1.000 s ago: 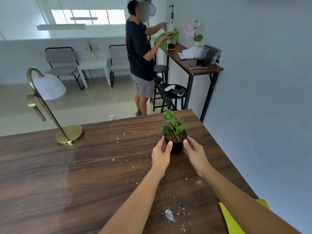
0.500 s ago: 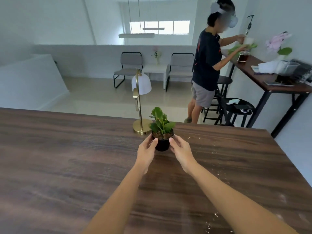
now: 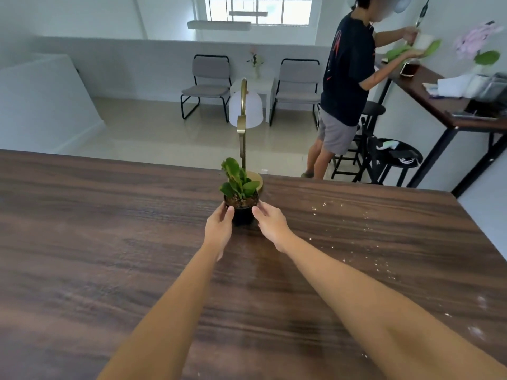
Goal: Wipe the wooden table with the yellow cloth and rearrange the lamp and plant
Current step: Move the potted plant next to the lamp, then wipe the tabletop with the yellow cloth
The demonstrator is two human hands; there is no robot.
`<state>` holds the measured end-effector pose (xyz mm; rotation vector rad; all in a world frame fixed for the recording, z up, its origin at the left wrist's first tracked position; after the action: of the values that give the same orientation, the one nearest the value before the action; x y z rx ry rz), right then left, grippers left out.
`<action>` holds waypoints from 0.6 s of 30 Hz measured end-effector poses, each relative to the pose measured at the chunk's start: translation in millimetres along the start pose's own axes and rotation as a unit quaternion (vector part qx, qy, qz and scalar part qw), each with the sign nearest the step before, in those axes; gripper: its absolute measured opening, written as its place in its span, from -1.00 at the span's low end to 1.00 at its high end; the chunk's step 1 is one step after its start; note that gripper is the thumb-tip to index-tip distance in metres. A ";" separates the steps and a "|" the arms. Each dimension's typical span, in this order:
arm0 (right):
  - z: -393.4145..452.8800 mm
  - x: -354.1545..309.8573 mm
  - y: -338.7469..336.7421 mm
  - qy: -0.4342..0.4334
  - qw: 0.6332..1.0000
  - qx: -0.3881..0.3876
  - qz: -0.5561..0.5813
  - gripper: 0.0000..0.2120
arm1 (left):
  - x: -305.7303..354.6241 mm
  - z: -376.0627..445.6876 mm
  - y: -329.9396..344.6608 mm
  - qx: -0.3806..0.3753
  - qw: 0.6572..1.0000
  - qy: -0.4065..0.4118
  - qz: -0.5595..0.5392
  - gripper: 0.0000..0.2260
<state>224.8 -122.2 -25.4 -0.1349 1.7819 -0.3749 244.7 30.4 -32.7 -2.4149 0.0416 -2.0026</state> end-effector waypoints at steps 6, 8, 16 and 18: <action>-56.9 12.4 -37.8 -0.016 0.997 -0.018 -0.079 -0.51 | -10.3 -57.1 10.8 0.011 0.988 0.040 0.151 -0.54; -91.4 24.9 -63.8 -0.031 0.995 -0.015 -0.094 -0.57 | -20.2 -94.1 21.8 -0.029 0.969 0.083 0.231 -0.52; -269.1 111.8 -249.2 -0.077 0.962 0.162 -0.207 -0.83 | -63.1 -217.1 14.0 -0.026 0.881 0.167 0.441 -0.53; -321.7 139.8 -306.6 -0.070 0.928 0.265 -0.253 -0.83 | -73.4 -228.9 7.9 -0.008 0.854 0.155 0.496 -0.52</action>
<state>-152.6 -393.1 8.3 -0.2295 1.4297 -1.1747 6.1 27.3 -62.6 -1.4574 1.0526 -1.7512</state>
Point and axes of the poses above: each hand's wrist, its own z-axis towards the middle knuckle, its own y-axis out of the palm, x = y × z, the point moved 8 cm from there along z, towards the middle knuckle, and after that the axes turned 5 degrees about -z, right-handed, at the moved point
